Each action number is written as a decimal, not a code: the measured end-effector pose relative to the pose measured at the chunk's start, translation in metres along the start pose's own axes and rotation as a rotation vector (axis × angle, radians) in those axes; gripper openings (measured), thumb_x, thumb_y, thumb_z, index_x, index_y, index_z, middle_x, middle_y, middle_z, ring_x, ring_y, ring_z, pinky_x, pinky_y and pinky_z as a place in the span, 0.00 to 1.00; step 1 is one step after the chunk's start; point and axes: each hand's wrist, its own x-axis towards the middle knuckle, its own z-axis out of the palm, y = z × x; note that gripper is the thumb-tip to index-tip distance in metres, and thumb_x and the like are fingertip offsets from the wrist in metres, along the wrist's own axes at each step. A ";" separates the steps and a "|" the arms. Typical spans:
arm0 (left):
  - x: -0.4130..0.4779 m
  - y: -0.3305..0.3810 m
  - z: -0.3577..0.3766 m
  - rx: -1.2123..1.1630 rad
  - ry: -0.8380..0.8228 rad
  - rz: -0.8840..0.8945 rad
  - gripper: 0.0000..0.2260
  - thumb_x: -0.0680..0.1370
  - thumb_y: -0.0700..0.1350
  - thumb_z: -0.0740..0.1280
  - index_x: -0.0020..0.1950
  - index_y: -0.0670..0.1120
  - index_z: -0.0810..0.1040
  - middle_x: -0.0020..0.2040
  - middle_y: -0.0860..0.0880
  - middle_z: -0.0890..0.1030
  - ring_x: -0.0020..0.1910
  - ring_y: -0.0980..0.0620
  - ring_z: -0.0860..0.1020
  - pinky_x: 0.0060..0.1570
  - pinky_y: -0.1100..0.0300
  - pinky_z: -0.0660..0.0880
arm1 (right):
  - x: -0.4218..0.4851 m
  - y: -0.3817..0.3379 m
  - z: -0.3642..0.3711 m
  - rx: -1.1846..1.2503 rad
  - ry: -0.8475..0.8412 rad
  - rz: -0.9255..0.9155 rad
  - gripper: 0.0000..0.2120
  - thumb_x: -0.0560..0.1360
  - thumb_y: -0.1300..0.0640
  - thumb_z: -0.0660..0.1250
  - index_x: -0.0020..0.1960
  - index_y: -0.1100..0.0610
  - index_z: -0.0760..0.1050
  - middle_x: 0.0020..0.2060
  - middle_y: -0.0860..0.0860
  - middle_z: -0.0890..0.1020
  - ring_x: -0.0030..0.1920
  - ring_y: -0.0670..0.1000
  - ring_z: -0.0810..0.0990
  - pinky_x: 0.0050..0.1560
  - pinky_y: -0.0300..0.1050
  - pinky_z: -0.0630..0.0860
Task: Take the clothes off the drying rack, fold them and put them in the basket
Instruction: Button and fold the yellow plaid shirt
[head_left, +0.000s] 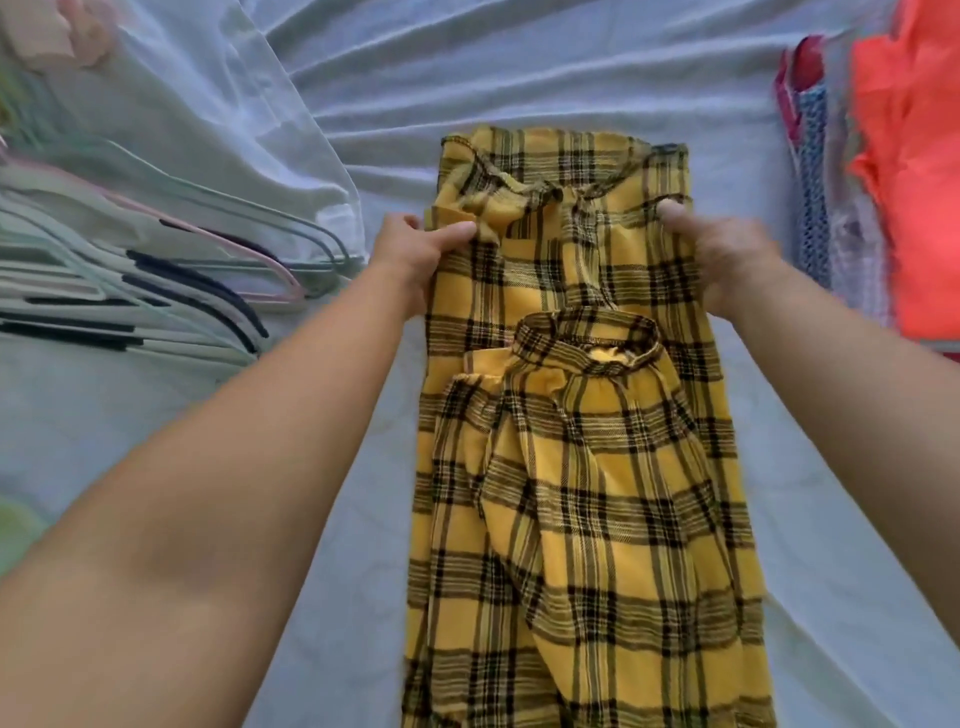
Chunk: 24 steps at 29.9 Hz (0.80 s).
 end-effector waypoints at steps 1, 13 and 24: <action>-0.004 0.007 0.002 -0.059 -0.081 -0.043 0.11 0.74 0.39 0.70 0.54 0.41 0.74 0.43 0.45 0.83 0.36 0.52 0.83 0.33 0.56 0.78 | -0.002 -0.006 0.000 0.023 -0.057 0.003 0.11 0.70 0.54 0.73 0.47 0.59 0.78 0.44 0.56 0.83 0.42 0.54 0.83 0.50 0.57 0.80; -0.141 -0.030 -0.073 0.281 -0.767 0.439 0.10 0.69 0.38 0.71 0.48 0.49 0.82 0.43 0.51 0.83 0.44 0.55 0.80 0.45 0.60 0.77 | -0.171 0.014 -0.109 -0.329 -0.538 -0.744 0.17 0.69 0.59 0.70 0.42 0.34 0.79 0.36 0.33 0.80 0.38 0.33 0.77 0.42 0.25 0.72; -0.212 -0.158 -0.041 1.020 -0.243 1.093 0.18 0.72 0.37 0.64 0.62 0.45 0.73 0.66 0.43 0.74 0.61 0.45 0.75 0.59 0.54 0.72 | -0.224 0.151 -0.118 -1.103 -0.181 -1.000 0.21 0.63 0.70 0.74 0.55 0.60 0.78 0.55 0.58 0.80 0.51 0.59 0.81 0.47 0.51 0.78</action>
